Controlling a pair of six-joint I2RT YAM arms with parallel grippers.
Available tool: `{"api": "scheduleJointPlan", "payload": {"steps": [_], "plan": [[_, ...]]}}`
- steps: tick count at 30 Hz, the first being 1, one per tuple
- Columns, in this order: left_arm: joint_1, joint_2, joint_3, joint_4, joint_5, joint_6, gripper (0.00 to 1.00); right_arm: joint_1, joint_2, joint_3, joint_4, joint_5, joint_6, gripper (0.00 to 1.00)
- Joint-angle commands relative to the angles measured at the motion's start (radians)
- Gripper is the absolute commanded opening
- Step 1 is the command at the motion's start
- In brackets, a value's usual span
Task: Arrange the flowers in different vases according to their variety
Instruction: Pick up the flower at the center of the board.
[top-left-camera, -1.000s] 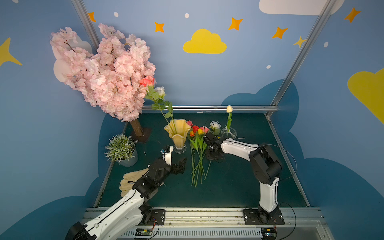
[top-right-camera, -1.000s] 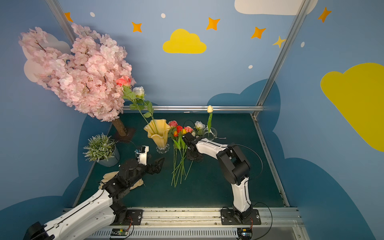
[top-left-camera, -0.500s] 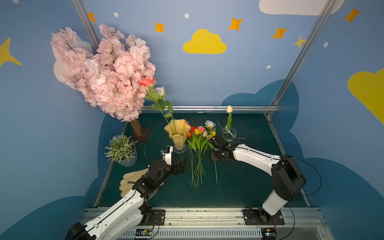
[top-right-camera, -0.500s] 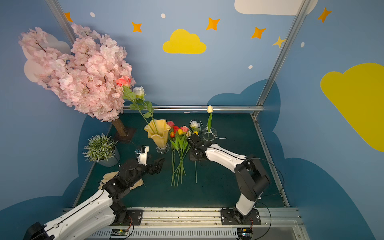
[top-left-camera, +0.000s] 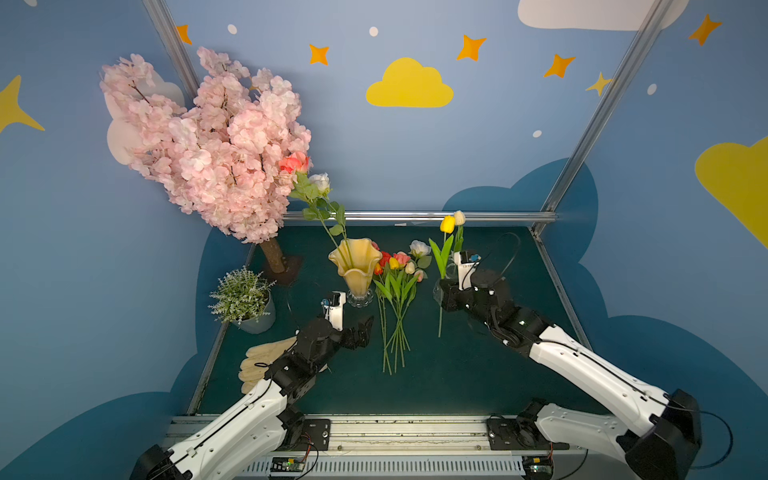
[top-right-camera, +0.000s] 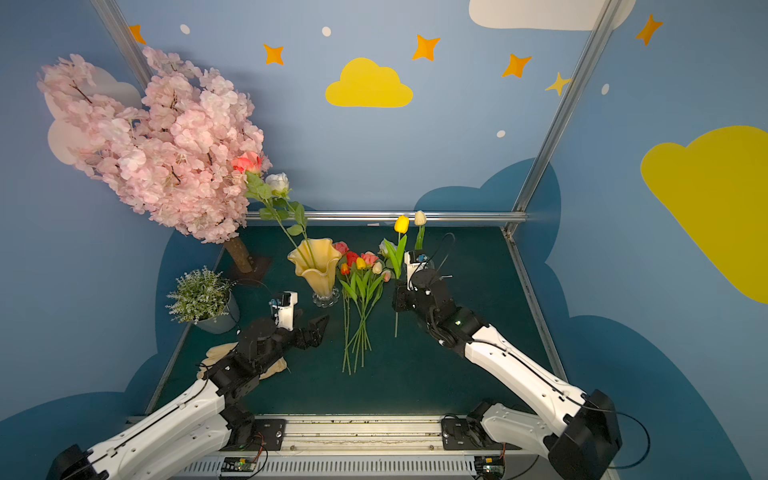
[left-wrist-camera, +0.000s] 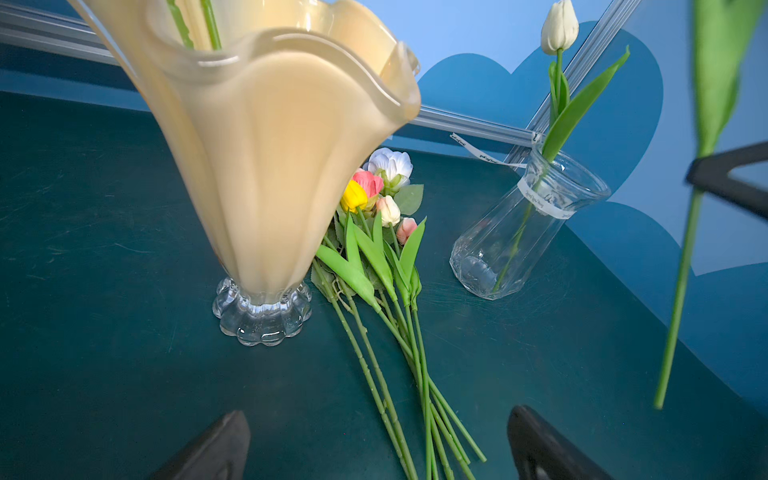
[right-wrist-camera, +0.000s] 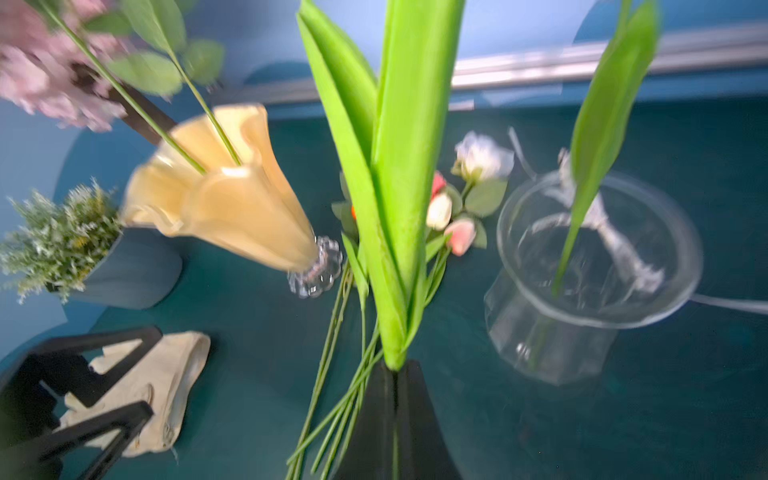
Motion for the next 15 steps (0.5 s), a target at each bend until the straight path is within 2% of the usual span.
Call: {"api": "scheduleJointPlan", "payload": {"steps": [1,4,7,15], "plan": [[0.0,0.003,-0.002,0.024,0.011,0.002,1.0,-0.02,-0.062,0.006,0.189,0.132,-0.178,0.0],[0.0,0.008,0.0,0.025,0.014,0.002,1.0,-0.05,-0.064,0.035,0.277,0.207,-0.264,0.0],[0.0,0.011,0.001,0.027,0.016,0.001,1.0,-0.097,-0.037,0.081,0.312,0.231,-0.279,0.0],[0.0,0.026,0.005,0.028,0.02,0.004,1.0,-0.235,0.142,0.145,0.464,0.108,-0.275,0.0]]}}
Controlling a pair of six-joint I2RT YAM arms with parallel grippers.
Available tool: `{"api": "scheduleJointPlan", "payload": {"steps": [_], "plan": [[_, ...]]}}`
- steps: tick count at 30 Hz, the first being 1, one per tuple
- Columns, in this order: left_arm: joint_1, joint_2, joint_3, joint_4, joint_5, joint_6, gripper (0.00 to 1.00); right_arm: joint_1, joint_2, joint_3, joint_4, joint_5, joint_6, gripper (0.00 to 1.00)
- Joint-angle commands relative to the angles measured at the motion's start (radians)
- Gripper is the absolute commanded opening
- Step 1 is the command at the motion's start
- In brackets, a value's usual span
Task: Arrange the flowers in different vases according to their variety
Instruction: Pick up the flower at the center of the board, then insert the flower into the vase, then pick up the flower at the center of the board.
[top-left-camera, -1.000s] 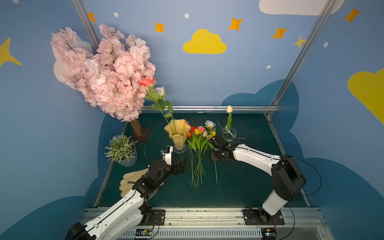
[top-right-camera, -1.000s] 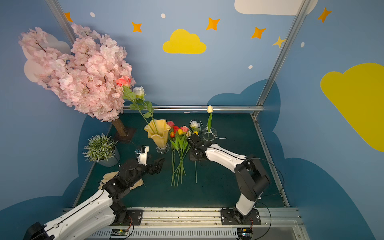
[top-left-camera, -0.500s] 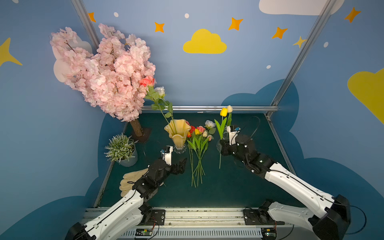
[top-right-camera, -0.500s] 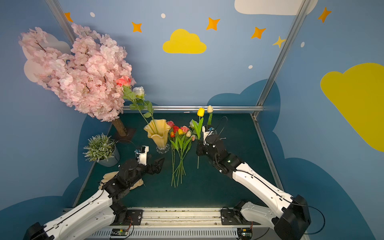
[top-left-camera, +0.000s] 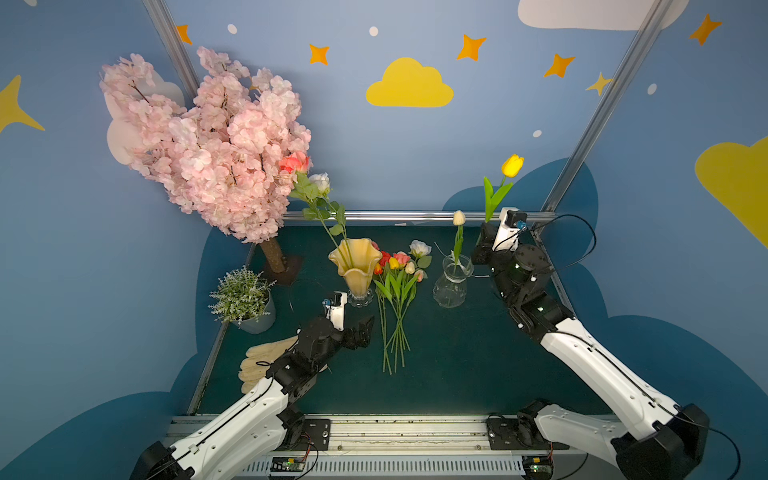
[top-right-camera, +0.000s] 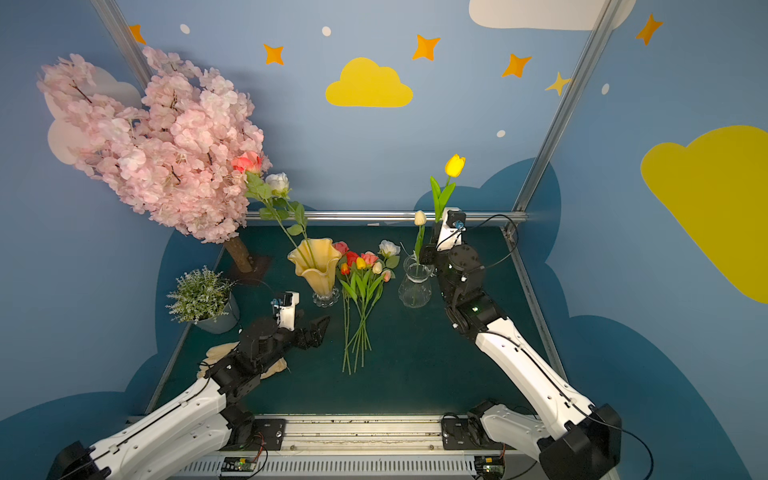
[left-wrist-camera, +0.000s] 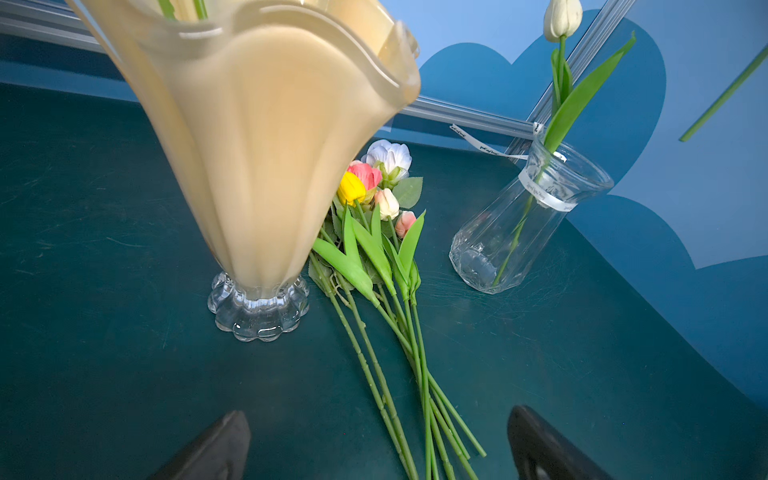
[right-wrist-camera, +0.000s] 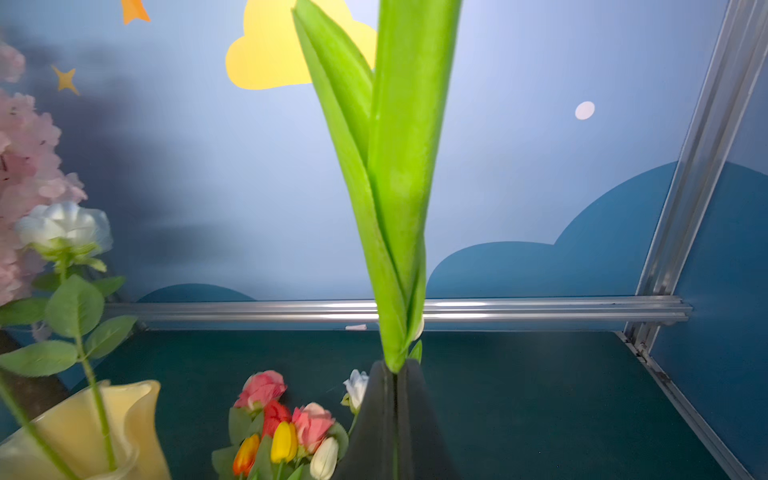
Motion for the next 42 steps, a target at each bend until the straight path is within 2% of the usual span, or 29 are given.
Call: {"api": "scheduleJointPlan", "payload": {"steps": [1,7,14,16,17,19,27,30,34,36,42], "plan": [[0.0,0.003,0.006,0.024,0.009,0.005,1.0,-0.037,0.076,0.036,0.095,-0.067,-0.006,0.0],[0.0,0.013,0.009,0.024,0.009,0.008,1.0,-0.071,0.186,0.016,0.14,-0.135,0.033,0.0],[0.0,0.045,0.02,0.029,0.018,0.011,1.0,-0.078,0.176,-0.132,0.198,-0.158,0.101,0.0],[0.0,0.066,0.028,0.03,0.04,0.014,1.0,-0.078,0.162,-0.158,0.188,-0.179,0.115,0.13],[0.0,0.08,0.036,0.03,0.052,0.018,1.0,-0.078,0.15,-0.167,0.175,-0.189,0.123,0.21],[-0.001,0.107,0.049,0.028,0.068,0.019,0.99,-0.078,0.121,-0.178,0.133,-0.212,0.137,0.27],[-0.001,0.198,0.105,-0.028,0.108,0.007,0.97,-0.078,-0.065,-0.119,-0.27,-0.251,0.222,0.31],[-0.002,0.236,0.139,-0.085,0.105,-0.005,0.94,-0.078,-0.14,-0.136,-0.358,-0.315,0.237,0.32],[-0.001,0.274,0.153,-0.097,0.094,-0.03,0.87,-0.072,-0.224,-0.208,-0.356,-0.527,0.228,0.34],[0.0,0.273,0.15,-0.089,0.064,-0.028,0.85,-0.054,-0.24,-0.227,-0.368,-0.58,0.257,0.34],[-0.001,0.148,0.073,-0.042,-0.026,-0.021,0.87,0.108,-0.18,-0.228,-0.409,-0.562,0.225,0.35]]}}
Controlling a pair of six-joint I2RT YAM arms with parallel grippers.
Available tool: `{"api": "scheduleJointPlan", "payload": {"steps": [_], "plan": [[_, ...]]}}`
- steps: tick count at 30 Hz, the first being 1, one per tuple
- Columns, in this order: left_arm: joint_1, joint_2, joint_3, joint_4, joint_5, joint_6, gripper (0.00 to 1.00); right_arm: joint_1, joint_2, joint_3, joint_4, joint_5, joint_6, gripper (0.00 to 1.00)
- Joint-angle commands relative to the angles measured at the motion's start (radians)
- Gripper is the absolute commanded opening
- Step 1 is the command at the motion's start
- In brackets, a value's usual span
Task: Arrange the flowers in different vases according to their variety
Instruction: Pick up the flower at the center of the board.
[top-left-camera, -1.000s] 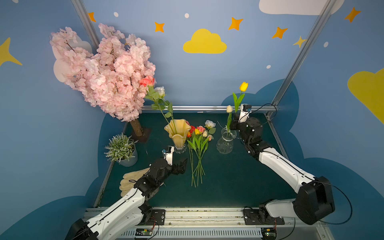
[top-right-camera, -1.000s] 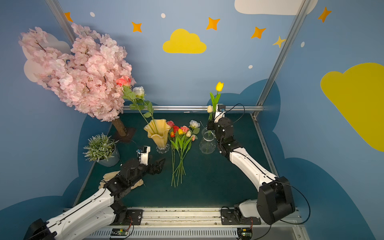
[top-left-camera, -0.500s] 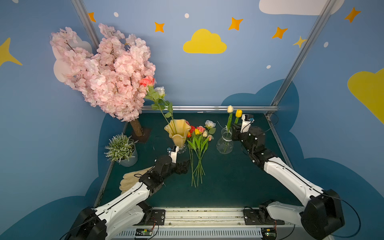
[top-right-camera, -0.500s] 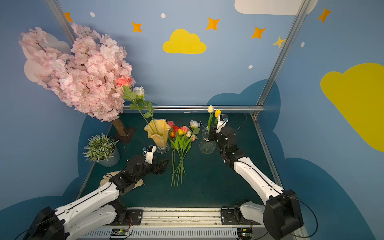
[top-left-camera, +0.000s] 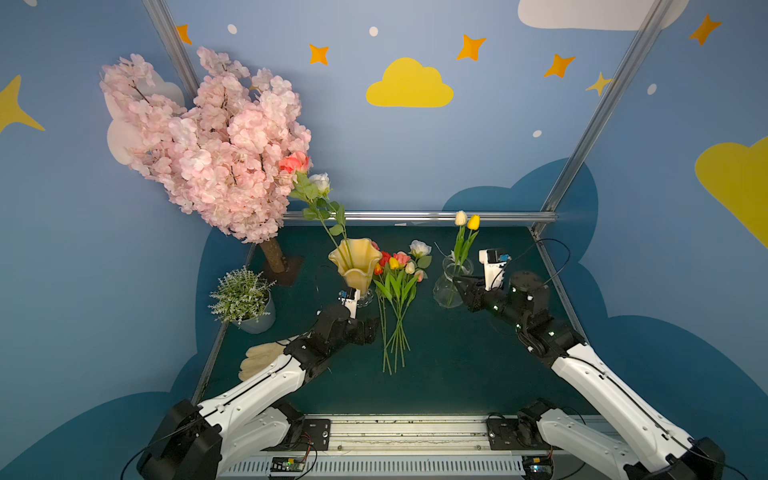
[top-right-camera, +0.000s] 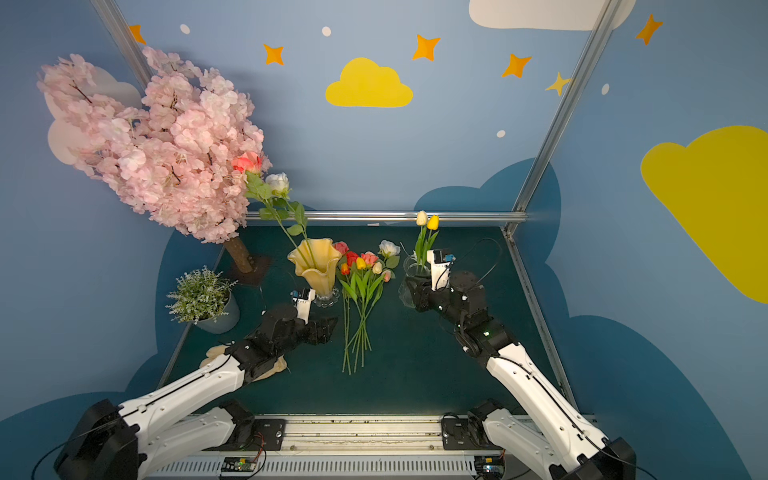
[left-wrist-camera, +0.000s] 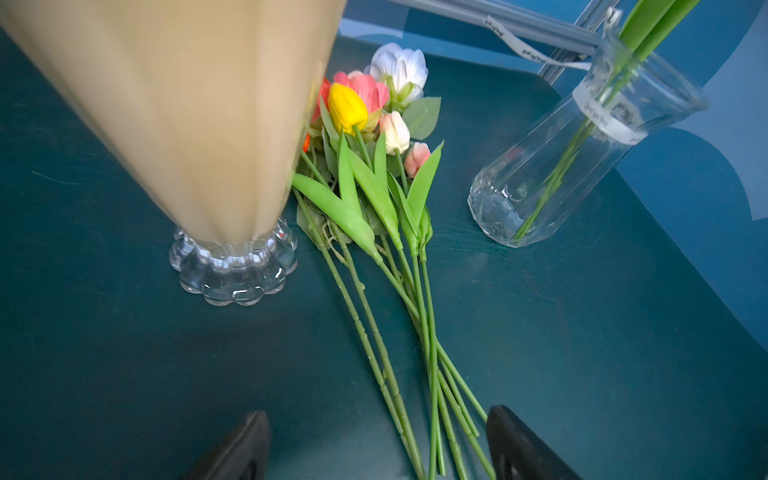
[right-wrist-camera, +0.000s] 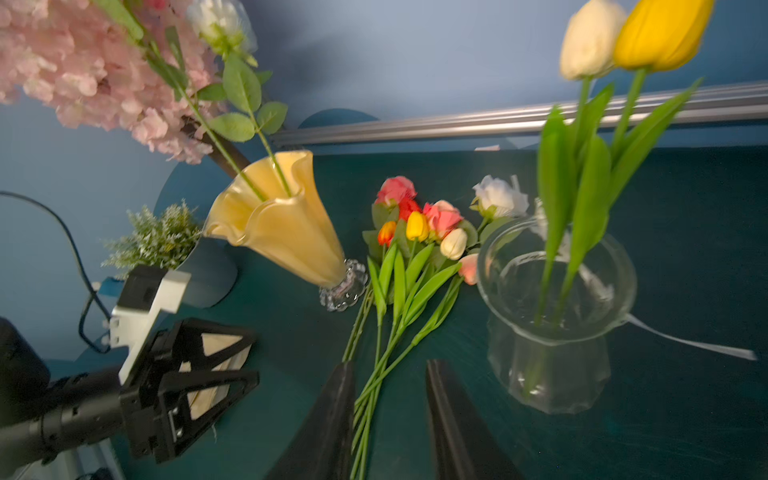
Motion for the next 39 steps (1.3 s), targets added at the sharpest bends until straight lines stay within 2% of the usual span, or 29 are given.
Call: {"api": "scheduleJointPlan", "payload": {"steps": [1,8,14,24,32,39], "plan": [[0.0,-0.089,-0.044,0.021,-0.071,-0.004,0.88,0.072,0.047,-0.007,-0.031,-0.027,-0.011,0.35],[0.01,-0.242,-0.099,-0.005,-0.163,-0.029,0.92,0.171,0.292,0.087,-0.039,0.0,0.026,0.31],[0.029,-0.283,-0.108,-0.022,-0.222,-0.022,0.93,0.22,0.549,0.252,-0.112,0.035,0.041,0.28],[0.049,-0.279,-0.111,-0.01,-0.175,-0.056,0.93,0.245,0.928,0.595,-0.328,0.05,0.039,0.26],[0.053,-0.281,-0.112,-0.005,-0.157,-0.063,0.93,0.239,1.112,0.774,-0.454,0.137,0.04,0.27],[0.053,-0.282,-0.112,0.001,-0.145,-0.066,0.93,0.231,1.182,0.816,-0.471,0.139,0.049,0.27]]}}
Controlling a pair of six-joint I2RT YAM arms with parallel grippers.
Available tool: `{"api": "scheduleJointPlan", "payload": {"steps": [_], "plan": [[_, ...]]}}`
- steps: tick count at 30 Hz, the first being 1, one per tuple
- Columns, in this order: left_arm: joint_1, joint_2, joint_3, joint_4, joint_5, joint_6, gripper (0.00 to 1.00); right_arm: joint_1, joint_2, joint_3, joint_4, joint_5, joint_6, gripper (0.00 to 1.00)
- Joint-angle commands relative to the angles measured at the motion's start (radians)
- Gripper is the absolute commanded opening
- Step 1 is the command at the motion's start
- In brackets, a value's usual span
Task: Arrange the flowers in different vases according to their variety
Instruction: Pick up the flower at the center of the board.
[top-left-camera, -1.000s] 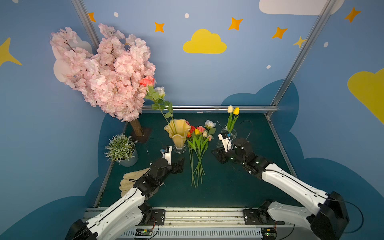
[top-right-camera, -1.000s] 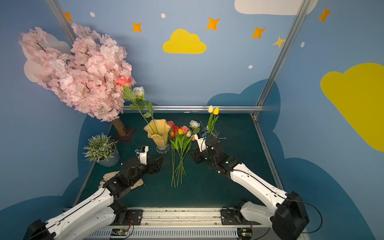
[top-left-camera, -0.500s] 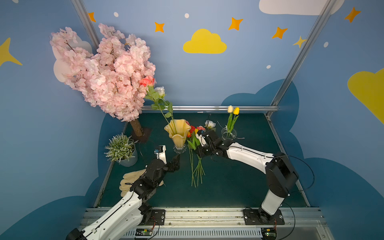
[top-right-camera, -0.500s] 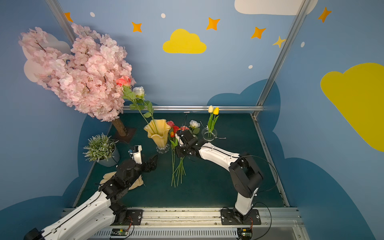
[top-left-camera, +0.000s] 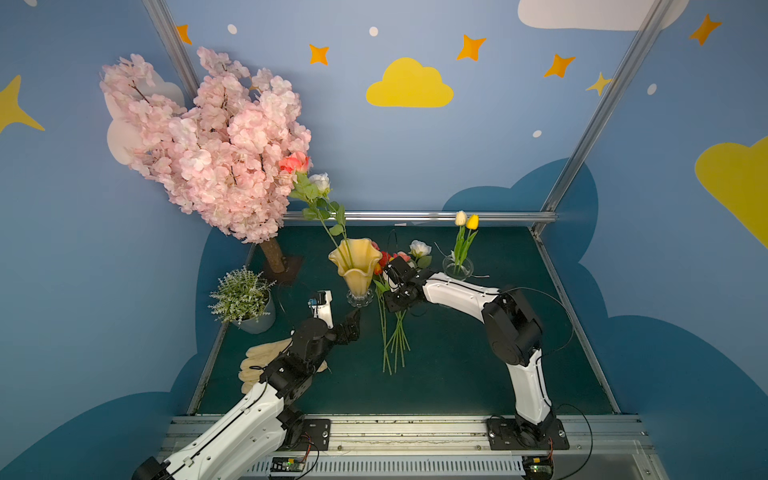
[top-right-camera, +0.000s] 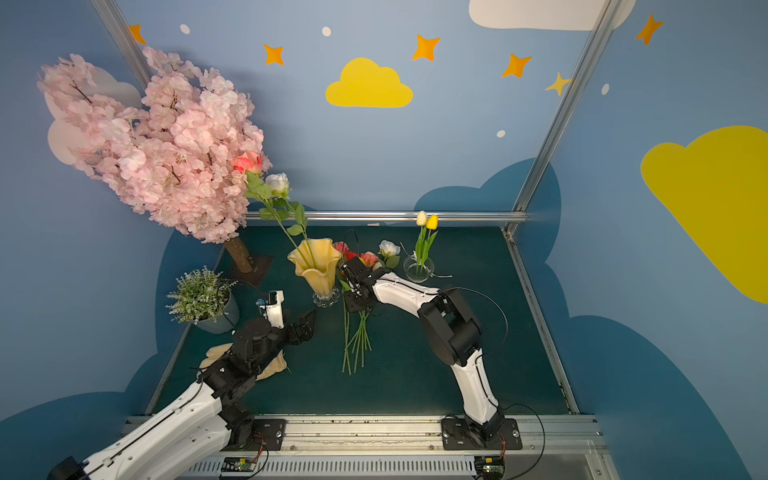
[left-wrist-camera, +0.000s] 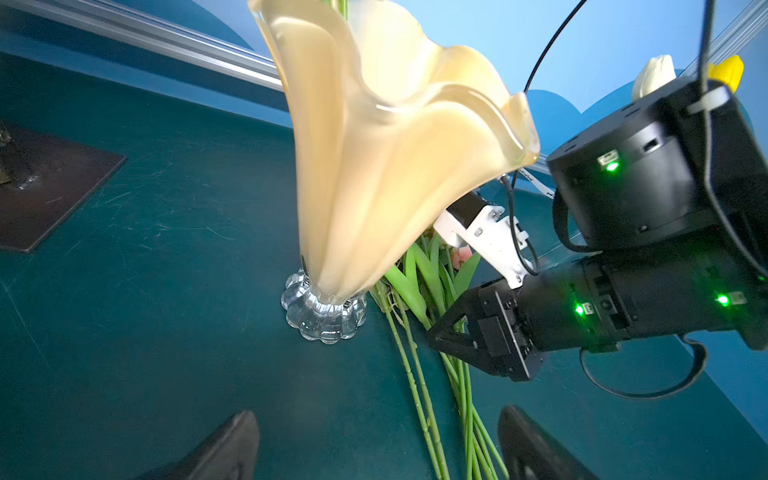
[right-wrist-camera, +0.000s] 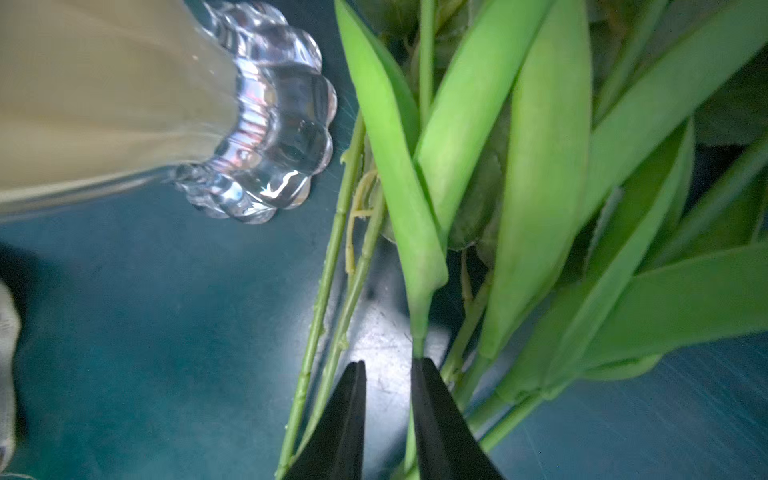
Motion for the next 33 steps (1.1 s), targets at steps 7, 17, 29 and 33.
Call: {"api": "scheduleJointPlan", "payload": {"steps": [7,17,29,33], "plan": [[0.005,-0.011,-0.009,0.008,0.021,-0.003,0.93,-0.012,0.06,0.038,-0.05,0.015,0.017,0.27],[0.005,-0.014,-0.011,0.009,0.026,-0.003,0.93,-0.024,0.041,0.013,-0.069,0.032,0.014,0.11],[0.005,-0.016,-0.013,0.014,0.034,-0.005,0.93,-0.097,-0.2,-0.253,0.0,0.091,0.071,0.0],[0.005,-0.012,-0.013,0.017,0.041,-0.007,0.93,-0.106,-0.313,-0.322,0.066,0.053,0.045,0.0]]}}
